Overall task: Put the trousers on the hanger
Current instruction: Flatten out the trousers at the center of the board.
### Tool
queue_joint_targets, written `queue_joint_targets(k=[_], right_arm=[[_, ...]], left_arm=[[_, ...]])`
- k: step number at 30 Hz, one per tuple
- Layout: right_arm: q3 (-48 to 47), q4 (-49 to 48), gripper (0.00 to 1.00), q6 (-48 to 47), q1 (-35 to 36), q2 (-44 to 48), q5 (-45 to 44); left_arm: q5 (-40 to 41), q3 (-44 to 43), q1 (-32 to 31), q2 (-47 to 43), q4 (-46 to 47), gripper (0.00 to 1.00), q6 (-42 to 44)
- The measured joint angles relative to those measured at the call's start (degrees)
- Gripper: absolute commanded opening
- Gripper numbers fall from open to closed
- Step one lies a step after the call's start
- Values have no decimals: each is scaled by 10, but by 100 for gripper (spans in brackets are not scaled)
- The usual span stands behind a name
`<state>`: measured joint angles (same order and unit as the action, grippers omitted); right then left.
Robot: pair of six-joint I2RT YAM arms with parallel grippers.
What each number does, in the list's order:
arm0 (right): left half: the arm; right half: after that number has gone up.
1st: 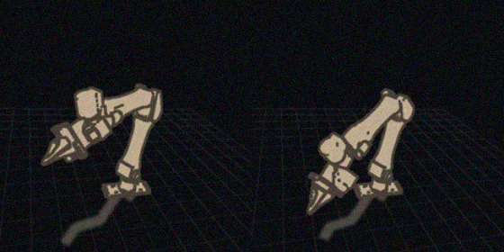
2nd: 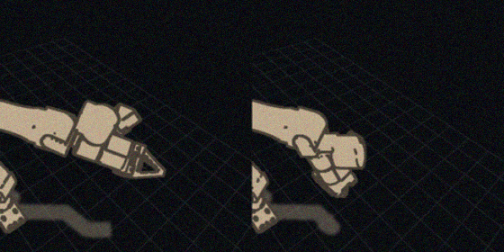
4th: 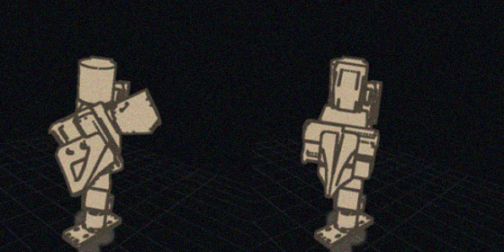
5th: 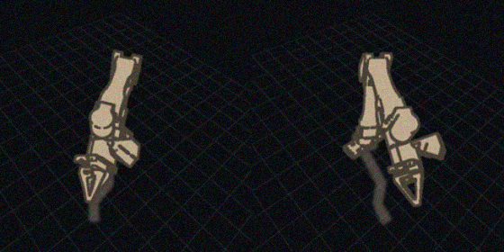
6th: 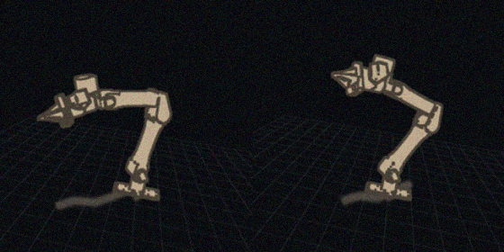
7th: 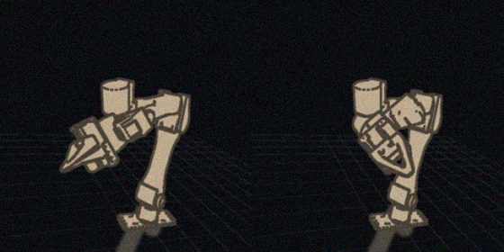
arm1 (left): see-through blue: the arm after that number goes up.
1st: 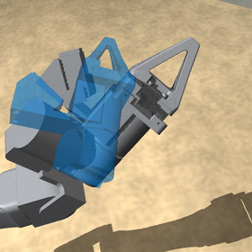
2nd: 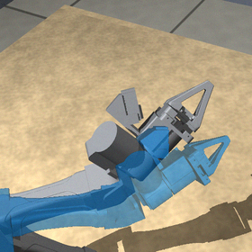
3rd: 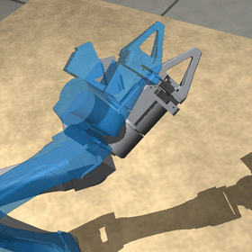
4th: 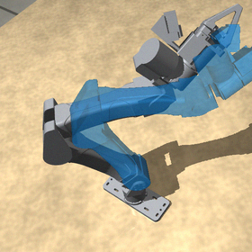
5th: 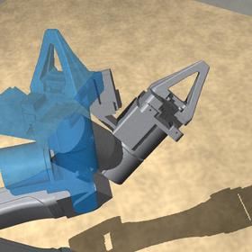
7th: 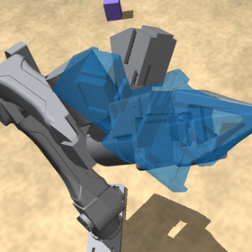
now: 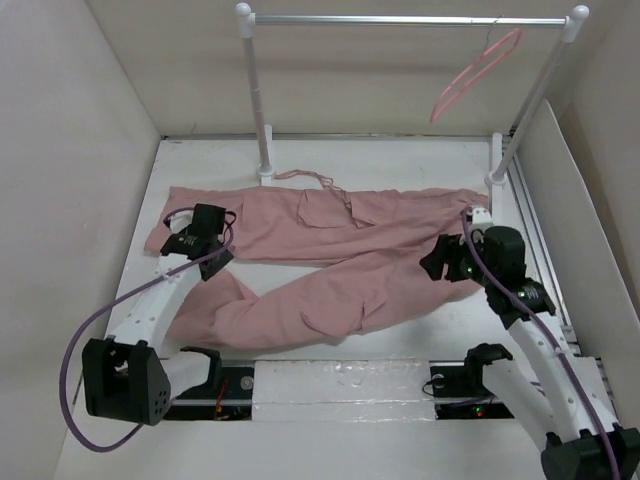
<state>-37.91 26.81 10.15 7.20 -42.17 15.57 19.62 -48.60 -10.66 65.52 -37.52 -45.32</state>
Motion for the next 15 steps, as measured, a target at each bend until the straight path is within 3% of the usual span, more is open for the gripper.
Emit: queue_joint_targets(k=[7, 13, 15], right_arm=[[36, 40, 69, -44, 110, 17, 31], [36, 46, 70, -74, 142, 28, 44], [36, 45, 70, -76, 157, 23, 47]], left_arm=[[-22, 51, 78, 55, 43, 33, -1], [-43, 65, 82, 121, 71, 37, 22], [-45, 65, 82, 130, 83, 31, 27]])
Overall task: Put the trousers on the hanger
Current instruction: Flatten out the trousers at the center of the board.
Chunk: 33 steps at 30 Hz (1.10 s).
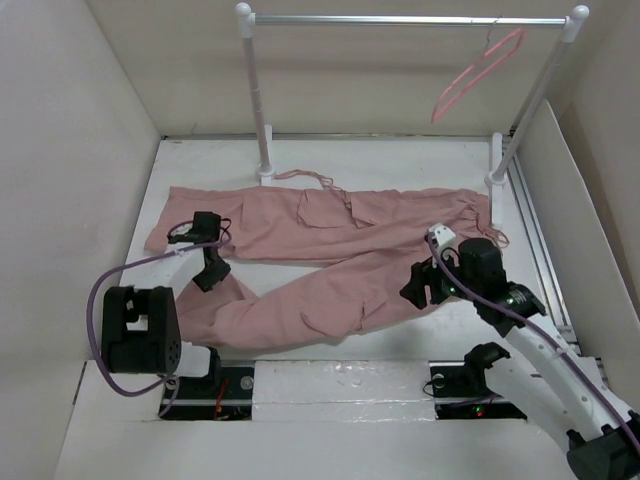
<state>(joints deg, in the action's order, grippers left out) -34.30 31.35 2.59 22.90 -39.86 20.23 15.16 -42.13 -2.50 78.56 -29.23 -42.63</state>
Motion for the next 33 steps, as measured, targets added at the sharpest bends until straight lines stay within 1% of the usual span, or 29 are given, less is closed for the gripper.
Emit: queue_joint_targets(k=[2, 3, 8, 12, 15, 20, 23, 26, 30, 33], right_arm=[[0, 0, 70, 2, 17, -4, -1], [0, 0, 71, 3, 26, -4, -2], [1, 0, 71, 19, 54, 12, -14], [2, -2, 72, 24, 65, 24, -27], [5, -3, 72, 22, 66, 22, -33], [7, -2, 73, 12, 67, 14, -37], [7, -2, 73, 5, 68, 14, -37], [7, -2, 74, -2, 68, 15, -38], [6, 1, 75, -9, 68, 10, -50], [6, 3, 76, -10, 66, -10, -60]], left_arm=[[0, 0, 0, 18, 10, 16, 3], [1, 0, 0, 30, 14, 0, 3], [14, -12, 0, 45, 24, 0, 2], [30, -16, 0, 38, 9, 0, -2], [56, -42, 0, -19, -42, 0, -12], [90, -82, 0, -133, -85, 0, -37], [108, -88, 0, -171, -114, 0, -56], [127, -97, 0, -151, -144, 0, -71], [160, -124, 3, -71, -178, 0, -88], [170, -147, 35, -16, -187, 0, -80]])
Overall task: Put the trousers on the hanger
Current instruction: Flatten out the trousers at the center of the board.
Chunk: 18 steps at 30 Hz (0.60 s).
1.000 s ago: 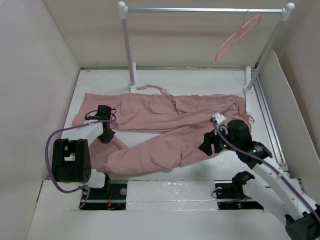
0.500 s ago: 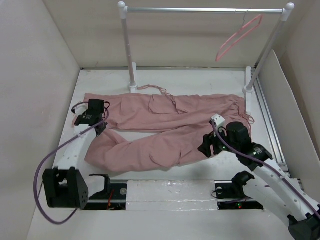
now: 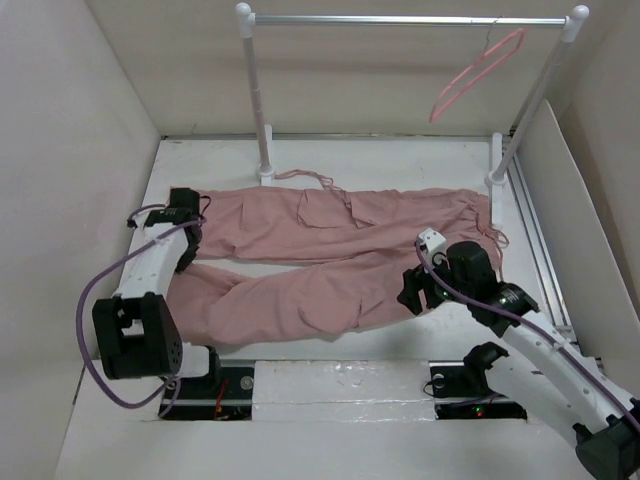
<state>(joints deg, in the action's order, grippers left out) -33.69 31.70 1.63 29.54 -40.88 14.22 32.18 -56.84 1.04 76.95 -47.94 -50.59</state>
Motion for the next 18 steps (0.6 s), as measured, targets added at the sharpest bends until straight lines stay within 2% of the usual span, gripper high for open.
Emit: queue_joint_targets(k=[7, 9, 10, 11, 13, 14, 16, 18], right_arm=[[0, 13, 77, -1, -21, -21, -26], [0, 12, 79, 1, -30, -22, -31], [0, 12, 80, 2, -35, -23, -33], [0, 12, 81, 3, -38, -26, -33], [0, 11, 83, 5, -42, -34, -33], [0, 10, 83, 6, -43, -38, -33], [-1, 10, 83, 7, -43, -46, -33], [-6, 11, 81, 7, -43, -50, -34]], left_arm=[[7, -55, 189, 82, 28, 0, 107], [5, -64, 215, 110, 48, 7, 141], [5, -67, 224, 129, 55, 14, 156], [3, -70, 228, 146, 62, 27, 170], [-15, -70, 228, 176, 78, 39, 189], [-24, -70, 228, 184, 83, 51, 194], [-49, -70, 226, 188, 95, 60, 206], [-64, -74, 223, 181, 102, 62, 213]])
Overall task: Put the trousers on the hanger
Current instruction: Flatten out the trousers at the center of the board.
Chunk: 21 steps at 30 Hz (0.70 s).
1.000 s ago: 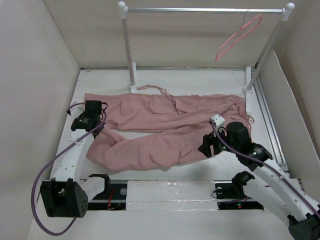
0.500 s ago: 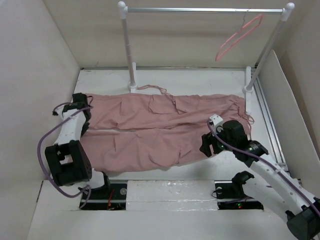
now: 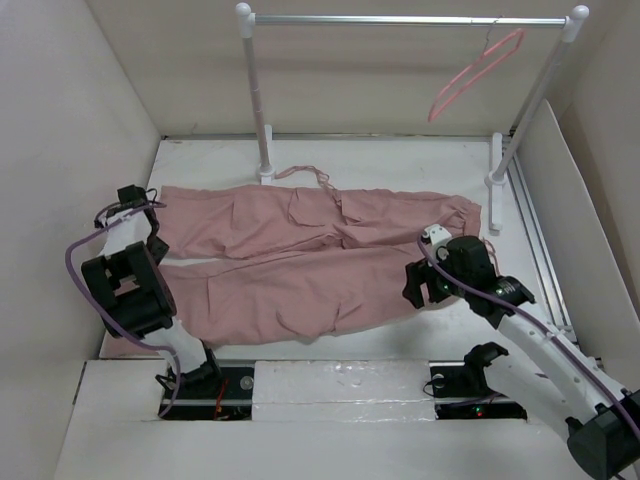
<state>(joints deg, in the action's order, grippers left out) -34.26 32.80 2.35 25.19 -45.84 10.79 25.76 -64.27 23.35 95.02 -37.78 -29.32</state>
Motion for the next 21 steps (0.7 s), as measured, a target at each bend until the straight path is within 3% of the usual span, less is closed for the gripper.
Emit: queue_joint_targets(k=[2, 3, 4, 7, 9, 10, 13, 16, 21], right_arm=[[-5, 2, 46, -3, 0, 1, -4], [-8, 3, 26, -2, 0, 3, -6], [-9, 2, 0, -2, 0, 8, -10], [-9, 4, 0, 7, -6, 26, -24], [-9, 2, 15, 11, -22, 29, -30], [-9, 1, 34, 12, -35, 26, -30], [-11, -7, 68, 15, -88, -1, -27], [-26, -14, 81, 15, -159, -40, -12], [-85, -64, 85, 17, -283, -137, 18]], left_arm=[[-10, -5, -4, -18, 8, 60, 7], [-14, -5, -6, -33, 12, 55, 8], [-19, -5, -9, -54, 14, 30, 10], [-50, 0, -12, -109, 30, 0, 18], [-76, 17, -22, -183, 39, 0, 18], [-95, 24, -26, -208, 45, 0, 16], [-148, 47, -75, -254, 65, 0, 4], [-175, 49, -166, -263, 83, 0, -18], [-124, -28, -353, -234, 75, 0, -41]])
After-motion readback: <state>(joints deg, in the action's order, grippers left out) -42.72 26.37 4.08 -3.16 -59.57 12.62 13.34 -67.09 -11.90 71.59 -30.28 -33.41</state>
